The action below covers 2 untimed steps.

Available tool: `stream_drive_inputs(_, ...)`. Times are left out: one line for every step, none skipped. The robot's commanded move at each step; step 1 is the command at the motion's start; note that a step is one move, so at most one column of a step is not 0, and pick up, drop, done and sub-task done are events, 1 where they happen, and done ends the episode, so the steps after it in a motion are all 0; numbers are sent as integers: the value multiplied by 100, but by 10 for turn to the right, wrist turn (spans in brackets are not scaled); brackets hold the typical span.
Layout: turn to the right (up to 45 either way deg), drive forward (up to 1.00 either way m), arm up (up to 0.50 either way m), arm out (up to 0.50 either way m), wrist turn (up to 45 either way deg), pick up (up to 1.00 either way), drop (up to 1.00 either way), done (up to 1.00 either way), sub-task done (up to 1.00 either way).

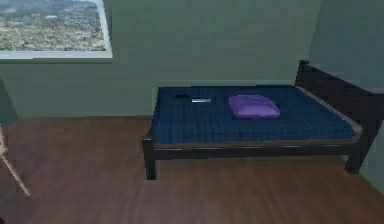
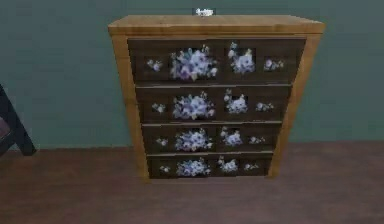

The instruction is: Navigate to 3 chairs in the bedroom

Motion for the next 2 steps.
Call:
stream_drive_inputs(-300,0,0,0,0,0,0,0,0)
stream_drive_inputs(0,100,0,0,0,0,0,0,0)
